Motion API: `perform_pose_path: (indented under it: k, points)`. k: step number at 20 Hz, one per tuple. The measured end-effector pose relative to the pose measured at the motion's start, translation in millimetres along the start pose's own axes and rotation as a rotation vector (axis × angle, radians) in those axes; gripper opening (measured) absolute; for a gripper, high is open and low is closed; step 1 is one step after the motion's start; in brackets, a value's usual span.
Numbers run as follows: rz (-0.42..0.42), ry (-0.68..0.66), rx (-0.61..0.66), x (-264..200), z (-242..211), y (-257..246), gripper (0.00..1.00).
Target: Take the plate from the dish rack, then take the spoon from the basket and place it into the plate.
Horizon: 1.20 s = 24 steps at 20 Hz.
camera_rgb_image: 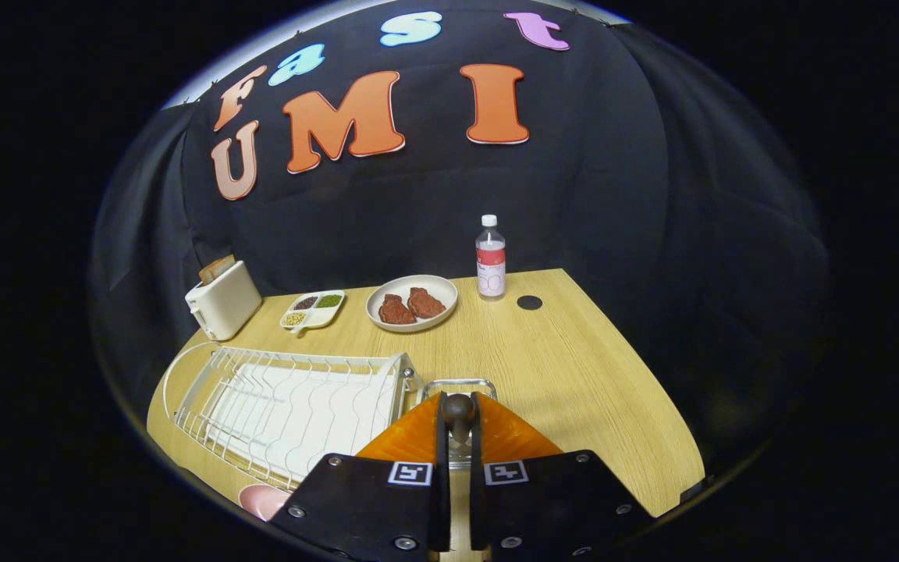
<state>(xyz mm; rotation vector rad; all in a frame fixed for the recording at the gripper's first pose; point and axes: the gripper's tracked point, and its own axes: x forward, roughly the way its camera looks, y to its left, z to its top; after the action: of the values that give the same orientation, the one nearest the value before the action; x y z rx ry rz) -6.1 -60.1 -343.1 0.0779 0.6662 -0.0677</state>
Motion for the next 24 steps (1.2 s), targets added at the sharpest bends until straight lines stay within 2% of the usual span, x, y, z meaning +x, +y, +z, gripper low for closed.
perform_pose_path:
  k: [7, 9, 14, 19, 24]
  points:
    - [0.064, -0.083, -0.042, -41.6, 54.6, 24.3, 0.10]
    - [0.108, -0.104, -0.054, -49.7, 61.8, 37.9, 0.10]
    - [0.177, -0.098, -0.074, -68.7, 62.9, 61.6, 0.10]
    - [0.311, -0.106, -0.079, -98.9, 64.4, 102.2, 0.10]
    - [0.406, -0.070, -0.171, -114.5, 39.2, 140.7, 0.10]
